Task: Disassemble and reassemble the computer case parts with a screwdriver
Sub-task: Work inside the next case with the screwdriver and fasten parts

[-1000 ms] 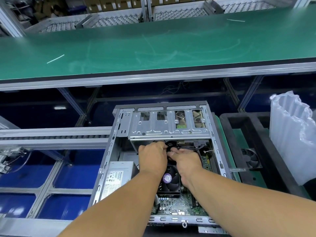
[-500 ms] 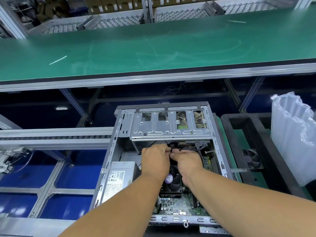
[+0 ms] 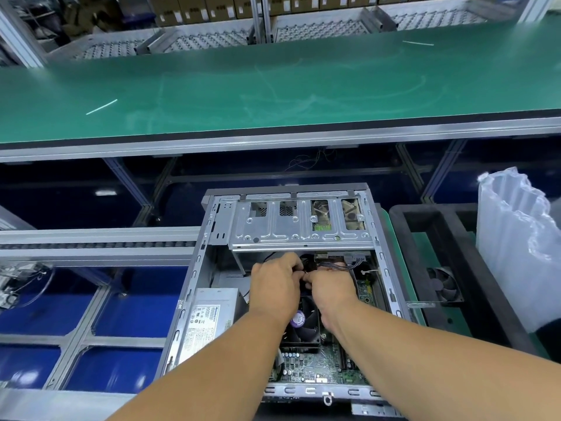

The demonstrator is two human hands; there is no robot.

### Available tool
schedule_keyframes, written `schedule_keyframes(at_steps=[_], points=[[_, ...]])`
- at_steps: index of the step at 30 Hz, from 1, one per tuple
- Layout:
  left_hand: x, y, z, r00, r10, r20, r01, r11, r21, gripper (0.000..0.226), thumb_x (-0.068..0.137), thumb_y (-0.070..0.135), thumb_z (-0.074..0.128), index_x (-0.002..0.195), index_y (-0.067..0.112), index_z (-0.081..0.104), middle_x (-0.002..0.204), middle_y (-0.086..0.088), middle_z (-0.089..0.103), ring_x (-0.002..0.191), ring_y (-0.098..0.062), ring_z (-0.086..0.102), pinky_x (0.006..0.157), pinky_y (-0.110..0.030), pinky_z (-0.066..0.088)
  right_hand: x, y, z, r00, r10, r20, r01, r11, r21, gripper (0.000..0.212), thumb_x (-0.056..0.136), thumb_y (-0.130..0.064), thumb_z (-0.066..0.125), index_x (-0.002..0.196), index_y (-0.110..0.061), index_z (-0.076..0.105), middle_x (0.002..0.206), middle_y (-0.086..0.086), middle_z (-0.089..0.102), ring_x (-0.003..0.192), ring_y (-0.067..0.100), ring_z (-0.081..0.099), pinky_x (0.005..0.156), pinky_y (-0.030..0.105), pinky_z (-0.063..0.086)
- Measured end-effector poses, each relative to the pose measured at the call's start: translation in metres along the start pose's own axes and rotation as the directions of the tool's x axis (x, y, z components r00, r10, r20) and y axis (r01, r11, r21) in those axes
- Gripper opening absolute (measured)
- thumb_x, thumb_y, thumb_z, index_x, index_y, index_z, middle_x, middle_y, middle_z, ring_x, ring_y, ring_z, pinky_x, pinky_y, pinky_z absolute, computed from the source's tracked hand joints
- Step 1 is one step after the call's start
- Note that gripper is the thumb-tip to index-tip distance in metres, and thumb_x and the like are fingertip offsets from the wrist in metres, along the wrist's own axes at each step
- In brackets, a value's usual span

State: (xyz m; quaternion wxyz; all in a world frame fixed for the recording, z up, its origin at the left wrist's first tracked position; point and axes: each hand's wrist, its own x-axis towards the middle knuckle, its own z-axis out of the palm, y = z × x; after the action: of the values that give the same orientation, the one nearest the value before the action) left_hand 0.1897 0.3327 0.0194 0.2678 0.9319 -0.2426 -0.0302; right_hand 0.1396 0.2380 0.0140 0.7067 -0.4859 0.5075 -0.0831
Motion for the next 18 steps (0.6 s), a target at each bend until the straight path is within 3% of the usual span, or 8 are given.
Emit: schedule_keyframes(at_steps=[2,4,8,13,18], points=[[0.0,-0.001,0.001,0.999,0.046,0.02,-0.046,0.998,0.037,0.014,0.096,0.027,0.064,0.103,0.036,0.072,0.099,0.012,0.072,0.098,-0.013,0.063,0.095,-0.035,0.036,0.001,-0.001,0.0,1.0,0.0,0.003,0.0,1.0,-0.02,0.009,0.083,0.008,0.063,0.09,0.002,0.066,0.079,0.015,0.063,0.072,0.023,0.054,0.062,0.031,0.04],[0.002,-0.002,0.003,0.995,0.091,0.041,-0.093,0.993,0.074,0.02,0.098,0.03,0.061,0.11,0.04,0.074,0.106,0.013,0.07,0.103,-0.01,0.061,0.094,-0.035,0.034,0.002,-0.001,0.0,1.0,-0.008,0.008,0.008,0.999,-0.032,0.014,0.085,0.012,0.058,0.081,-0.002,0.058,0.077,0.015,0.059,0.071,0.023,0.052,0.061,0.032,0.039],[0.005,-0.005,0.006,0.989,0.134,0.068,-0.143,0.979,0.146,0.02,0.097,0.028,0.06,0.105,0.041,0.073,0.099,0.011,0.064,0.094,-0.014,0.06,0.086,-0.035,0.03,0.003,-0.004,-0.003,1.0,-0.014,0.015,0.016,0.991,-0.132,0.027,0.089,0.011,0.054,0.07,-0.008,0.049,0.063,0.006,0.049,0.055,0.018,0.041,0.047,0.025,0.031],[0.009,-0.006,0.009,0.989,0.132,0.066,-0.143,0.972,0.188,0.018,0.097,0.028,0.057,0.099,0.041,0.07,0.085,0.013,0.048,0.081,-0.018,0.056,0.079,-0.034,0.023,0.0,-0.002,-0.001,0.998,-0.058,-0.019,0.054,0.985,-0.161,0.029,0.085,0.011,0.057,0.066,-0.009,0.049,0.06,0.007,0.05,0.053,0.019,0.043,0.047,0.025,0.03],[0.011,-0.008,0.014,0.997,0.062,0.043,-0.069,0.98,0.186,0.018,0.099,0.026,0.056,0.102,0.04,0.066,0.087,0.01,0.05,0.085,-0.018,0.055,0.08,-0.035,0.022,-0.001,-0.001,-0.002,0.998,-0.057,-0.031,0.051,0.985,-0.166,0.023,0.087,0.009,0.052,0.076,-0.011,0.048,0.064,0.007,0.048,0.052,0.02,0.041,0.046,0.024,0.029]])
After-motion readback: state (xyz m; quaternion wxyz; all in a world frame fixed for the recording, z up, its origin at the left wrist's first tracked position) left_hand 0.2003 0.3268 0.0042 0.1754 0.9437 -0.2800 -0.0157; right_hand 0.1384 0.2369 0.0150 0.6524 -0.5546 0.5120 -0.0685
